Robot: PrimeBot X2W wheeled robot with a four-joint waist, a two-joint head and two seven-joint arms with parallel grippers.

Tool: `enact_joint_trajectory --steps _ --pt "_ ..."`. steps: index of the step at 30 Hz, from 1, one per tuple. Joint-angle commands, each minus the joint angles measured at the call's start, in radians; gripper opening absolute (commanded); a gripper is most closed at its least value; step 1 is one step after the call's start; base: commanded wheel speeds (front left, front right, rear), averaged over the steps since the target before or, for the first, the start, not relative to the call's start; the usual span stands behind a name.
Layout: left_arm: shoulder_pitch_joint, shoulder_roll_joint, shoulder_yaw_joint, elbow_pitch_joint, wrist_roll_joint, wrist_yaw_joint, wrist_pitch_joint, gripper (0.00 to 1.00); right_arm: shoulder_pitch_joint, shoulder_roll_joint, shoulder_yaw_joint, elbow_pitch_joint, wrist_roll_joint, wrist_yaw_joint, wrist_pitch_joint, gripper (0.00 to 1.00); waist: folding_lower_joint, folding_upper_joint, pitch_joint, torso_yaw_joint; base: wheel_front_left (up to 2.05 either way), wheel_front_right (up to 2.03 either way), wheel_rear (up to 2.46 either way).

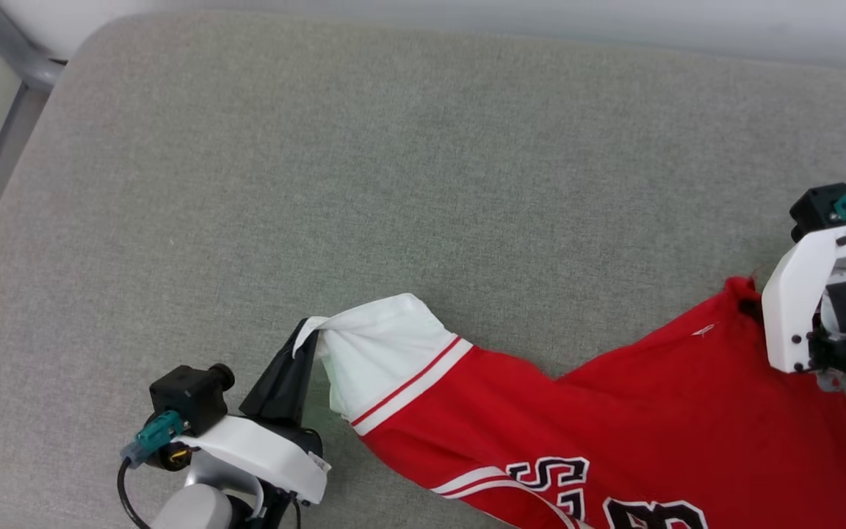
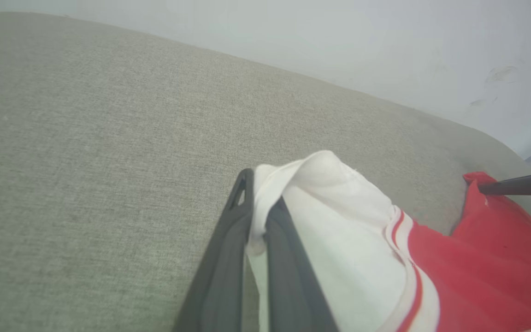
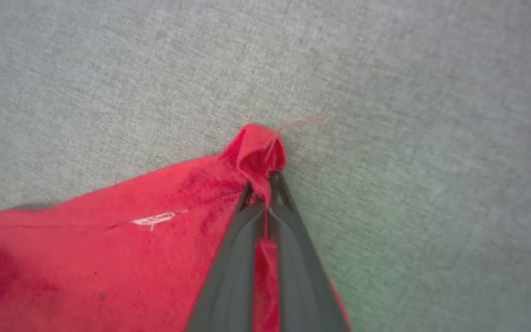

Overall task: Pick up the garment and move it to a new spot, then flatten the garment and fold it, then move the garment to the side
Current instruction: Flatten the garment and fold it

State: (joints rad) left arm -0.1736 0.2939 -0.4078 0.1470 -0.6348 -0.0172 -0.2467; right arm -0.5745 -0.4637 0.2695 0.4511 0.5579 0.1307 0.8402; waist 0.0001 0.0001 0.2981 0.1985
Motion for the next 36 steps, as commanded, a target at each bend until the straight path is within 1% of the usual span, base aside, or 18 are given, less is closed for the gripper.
enact_joint_trajectory --steps 1,4,7,9,14,18,21,26,32,33,36 --pt "-0.016 0.010 0.006 0.007 0.011 0.007 0.000 0.00 0.013 0.009 0.002 0.013 0.004 0.000 -0.014 0.00 -0.0001 -0.0001 -0.035 -0.011 0.00 0.00 0.00" --pt "-0.041 0.023 0.018 0.011 0.014 0.019 0.010 0.00 -0.007 0.007 -0.032 -0.009 0.012 0.000 -0.076 0.00 -0.0001 -0.0001 -0.072 -0.023 0.00 0.00 0.00" --pt "-0.084 0.040 0.030 0.023 0.016 0.028 0.034 0.00 -0.014 0.011 -0.064 -0.019 -0.007 0.000 -0.135 0.00 -0.0001 -0.0001 -0.112 -0.041 0.00 0.00 0.00" --pt "-0.124 0.048 0.038 0.033 0.006 0.020 0.059 0.00 -0.022 0.018 -0.091 -0.024 -0.022 0.000 -0.165 0.00 -0.0001 -0.0001 -0.131 -0.056 0.00 0.00 0.00" --pt "-0.257 0.077 0.066 0.085 -0.013 0.015 0.132 0.00 -0.067 0.060 -0.141 -0.023 -0.072 0.000 -0.221 0.00 -0.0001 -0.0001 -0.154 -0.107 0.00 0.00 0.00" --pt "-0.396 0.097 0.094 0.155 -0.036 0.002 0.181 0.00 -0.136 0.085 -0.161 -0.017 -0.126 0.000 -0.266 0.00 -0.0001 -0.0001 -0.143 -0.141 0.00 0.00 0.00" --pt "-0.503 0.098 0.109 0.226 -0.047 -0.007 0.206 0.00 -0.197 0.098 -0.178 -0.006 -0.162 0.000 -0.315 0.00 -0.0001 -0.0001 -0.134 -0.156 0.00 0.00 0.00" --pt "-0.700 0.112 0.112 0.336 -0.031 -0.022 0.234 0.00 -0.326 0.119 -0.190 0.027 -0.223 0.000 -0.392 0.00 -0.0001 -0.0001 -0.092 -0.176 0.00 0.00 0.00" --pt "-0.933 0.143 0.114 0.469 0.009 -0.032 0.227 0.00 -0.499 0.139 -0.186 0.092 -0.282 -0.001 -0.467 0.00 -0.0001 -0.0001 -0.042 -0.196 0.00 0.00 0.00" --pt "-0.933 0.143 0.114 0.469 0.009 -0.032 0.227 0.00 -0.499 0.139 -0.186 0.092 -0.282 -0.001 -0.467 0.00 -0.0001 -0.0001 -0.042 -0.196 0.00 0.00 0.00" --pt "-1.031 0.173 0.112 0.522 0.036 -0.035 0.216 0.00 -0.584 0.150 -0.183 0.127 -0.308 -0.001 -0.508 0.00 -0.0001 -0.0001 -0.014 -0.207 0.00 0.00 0.00"
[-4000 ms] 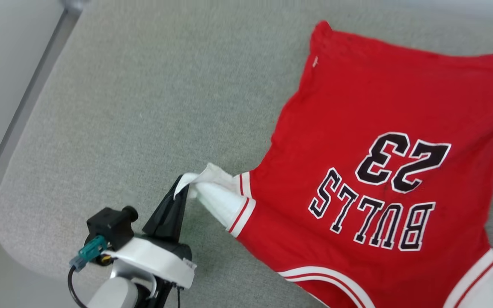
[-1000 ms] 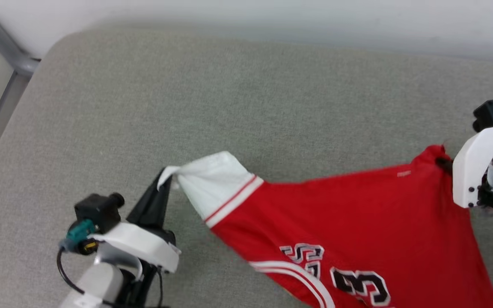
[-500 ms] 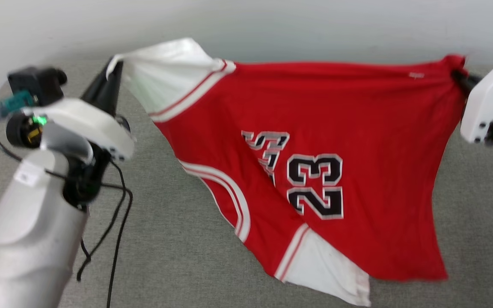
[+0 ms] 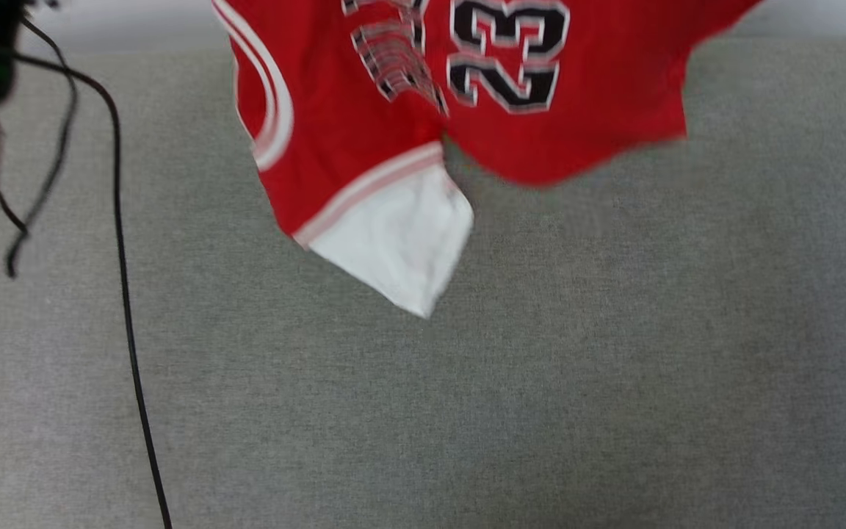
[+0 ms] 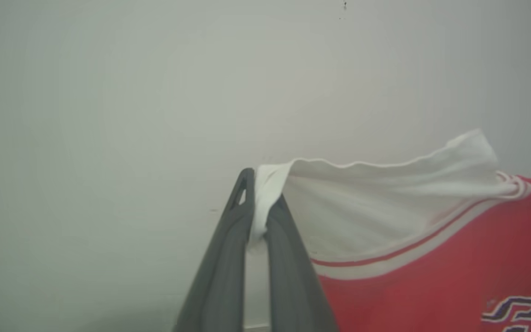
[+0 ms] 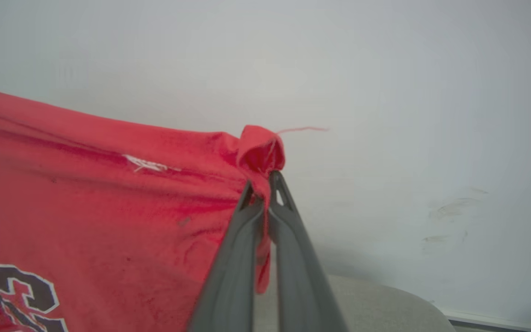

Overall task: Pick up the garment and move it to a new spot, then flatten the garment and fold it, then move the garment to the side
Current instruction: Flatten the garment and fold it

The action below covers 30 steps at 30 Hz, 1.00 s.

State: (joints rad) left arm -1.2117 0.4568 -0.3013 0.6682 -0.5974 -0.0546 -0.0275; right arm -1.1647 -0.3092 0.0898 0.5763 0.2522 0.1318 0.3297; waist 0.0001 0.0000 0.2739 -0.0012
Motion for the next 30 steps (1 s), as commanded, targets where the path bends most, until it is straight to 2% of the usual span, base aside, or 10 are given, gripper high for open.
enact_joint_trajectory --steps 1,10,16,25,30 --pt "-0.025 0.018 0.006 0.013 0.007 0.000 -0.007 0.00 -0.025 -0.002 -0.005 0.011 -0.010 -0.002 -0.012 0.00 -0.0001 0.0000 0.021 -0.009 0.00 0.00 0.00" --pt "-0.268 0.062 -0.011 0.093 0.055 -0.034 -0.068 0.00 -0.275 -0.008 0.007 0.097 -0.034 -0.002 -0.065 0.00 -0.0001 0.0000 0.143 -0.012 0.00 0.00 0.00" --pt "-0.346 0.056 -0.016 0.159 0.050 -0.046 -0.101 0.00 -0.373 0.008 0.033 0.159 -0.044 -0.002 -0.108 0.00 -0.0001 0.0000 0.226 -0.011 0.00 0.00 0.00" --pt "-0.331 0.018 -0.020 0.267 -0.004 -0.067 -0.134 0.00 -0.414 0.038 0.105 0.276 -0.007 -0.002 -0.170 0.00 -0.0001 0.0000 0.308 0.003 0.00 0.00 0.00" --pt "-0.258 -0.020 -0.044 0.318 -0.047 -0.075 -0.150 0.00 -0.356 0.035 0.149 0.344 0.033 -0.002 -0.209 0.00 -0.0001 0.0000 0.311 0.021 0.00 0.00 0.00"
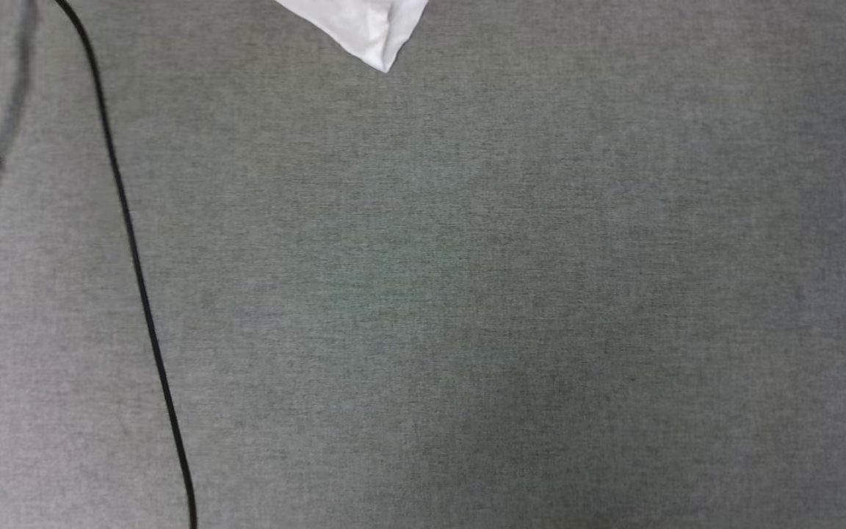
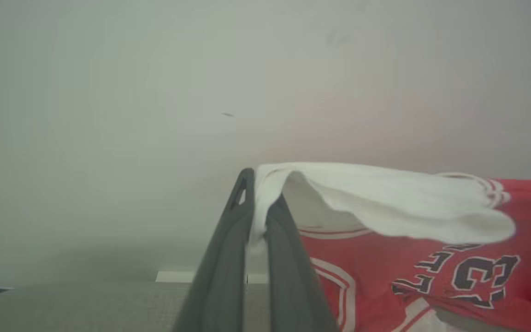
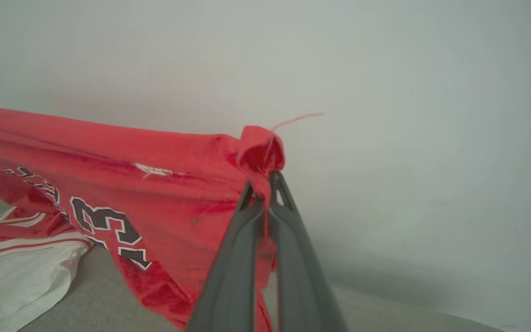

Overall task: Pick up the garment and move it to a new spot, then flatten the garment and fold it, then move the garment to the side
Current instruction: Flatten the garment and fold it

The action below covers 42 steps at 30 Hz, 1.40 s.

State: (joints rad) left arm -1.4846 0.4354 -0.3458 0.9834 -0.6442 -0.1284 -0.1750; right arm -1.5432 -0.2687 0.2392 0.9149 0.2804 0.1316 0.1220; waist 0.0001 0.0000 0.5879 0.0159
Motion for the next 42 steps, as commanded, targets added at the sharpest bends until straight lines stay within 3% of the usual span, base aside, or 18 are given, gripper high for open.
enact_joint_trajectory --steps 1,11,20,28,35,42 --pt "0.034 -0.009 -0.004 0.007 -0.018 -0.001 -0.005 0.00 0.039 -0.006 0.012 0.015 0.016 -0.002 -0.012 0.00 -0.0001 0.0000 -0.005 0.006 0.00 0.00 0.00" --pt "0.373 -0.040 -0.084 -0.063 -0.141 -0.001 -0.077 0.00 0.354 -0.045 0.121 0.037 0.163 -0.002 -0.088 0.00 -0.0001 0.0000 -0.107 0.029 0.00 0.00 0.00" --pt "0.752 -0.028 -0.022 -0.228 -0.129 0.010 -0.092 0.00 0.659 -0.101 0.180 -0.066 0.283 -0.002 -0.146 0.00 -0.0001 0.0000 -0.262 0.023 0.00 0.00 0.00" --pt "1.124 -0.024 0.064 -0.417 -0.094 0.083 -0.092 0.00 0.926 -0.159 0.177 -0.206 0.302 -0.002 -0.136 0.00 -0.0001 0.0000 -0.430 0.019 0.00 0.00 0.00" --pt "1.384 0.001 0.066 -0.626 -0.106 0.180 -0.051 0.00 1.190 -0.199 0.086 -0.374 0.264 -0.002 -0.080 0.00 -0.0001 0.0000 -0.546 0.038 0.00 0.00 0.00" --pt "1.599 0.025 0.071 -0.842 -0.126 0.286 0.025 0.00 1.496 -0.128 -0.089 -0.581 0.184 -0.002 -0.001 0.00 -0.0001 0.0000 -0.610 0.047 0.00 0.00 0.00"
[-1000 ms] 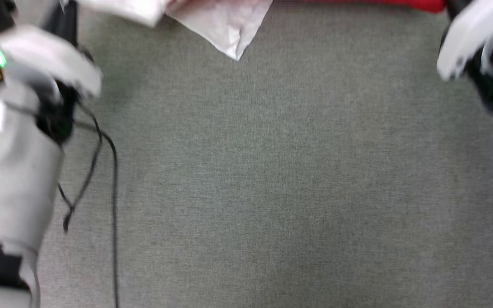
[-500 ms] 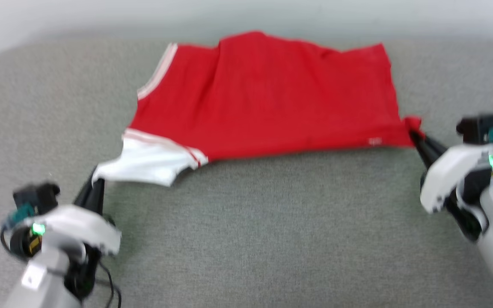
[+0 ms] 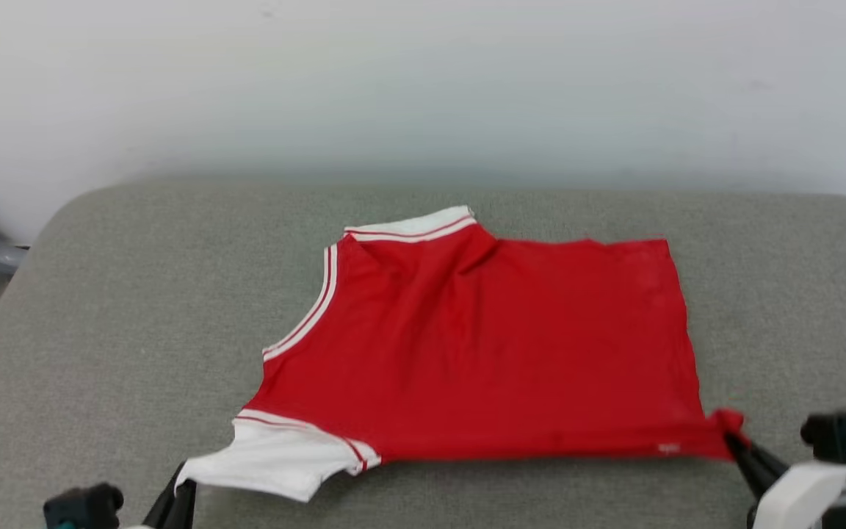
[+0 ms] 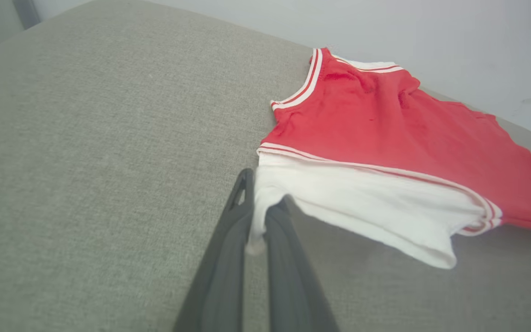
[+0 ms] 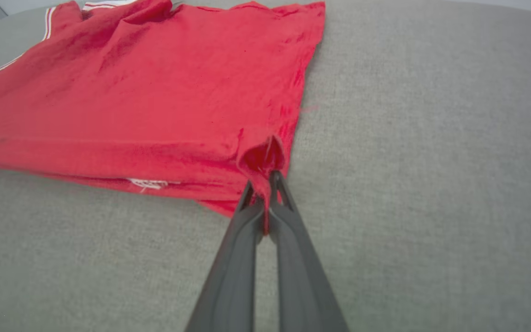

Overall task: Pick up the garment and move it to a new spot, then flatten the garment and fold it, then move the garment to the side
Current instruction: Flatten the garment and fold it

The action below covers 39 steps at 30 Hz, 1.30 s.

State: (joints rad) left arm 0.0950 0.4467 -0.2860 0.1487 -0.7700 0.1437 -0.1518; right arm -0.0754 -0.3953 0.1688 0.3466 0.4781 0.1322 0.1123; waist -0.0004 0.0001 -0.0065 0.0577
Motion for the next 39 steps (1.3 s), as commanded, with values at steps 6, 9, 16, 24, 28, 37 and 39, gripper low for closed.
enact_joint_trajectory --steps 6,9,16,24,28,37,39 --pt "0.163 0.031 0.041 -0.136 -0.044 0.074 0.042 0.00 0.222 0.077 -0.113 -0.174 -0.089 -0.003 0.094 0.00 0.0004 -0.0001 -0.028 -0.001 0.00 0.00 0.00" --pt "0.213 0.040 0.052 -0.183 -0.054 0.096 0.055 0.00 0.290 0.105 -0.144 -0.234 -0.109 -0.003 0.131 0.00 0.0004 -0.0001 -0.030 -0.003 0.00 0.00 0.00" --pt "0.195 0.059 0.038 -0.253 -0.035 0.102 0.075 0.00 0.333 0.141 -0.186 -0.323 -0.153 -0.003 0.176 0.00 0.0004 -0.0001 -0.013 -0.004 0.00 0.00 0.00" --pt "0.013 0.065 -0.013 -0.209 0.012 0.045 0.096 0.00 0.227 0.149 -0.186 -0.360 -0.199 -0.002 0.196 0.00 0.0004 -0.0001 0.068 -0.013 0.00 0.00 0.00" --pt "-0.108 0.053 -0.034 -0.139 0.018 0.001 0.106 0.00 0.135 0.150 -0.169 -0.348 -0.200 -0.002 0.204 0.00 0.0004 -0.0001 0.144 -0.027 0.00 0.00 0.00" --pt "-0.294 0.034 -0.053 0.043 0.000 -0.083 0.134 0.00 -0.036 0.132 -0.116 -0.250 -0.197 -0.002 0.201 0.00 0.0004 -0.0001 0.256 -0.050 0.00 0.00 0.00" --pt "-0.320 0.028 -0.060 0.080 -0.005 -0.099 0.141 0.00 -0.062 0.127 -0.104 -0.221 -0.202 -0.002 0.190 0.00 0.0004 -0.0001 0.268 -0.050 0.00 0.00 0.00"
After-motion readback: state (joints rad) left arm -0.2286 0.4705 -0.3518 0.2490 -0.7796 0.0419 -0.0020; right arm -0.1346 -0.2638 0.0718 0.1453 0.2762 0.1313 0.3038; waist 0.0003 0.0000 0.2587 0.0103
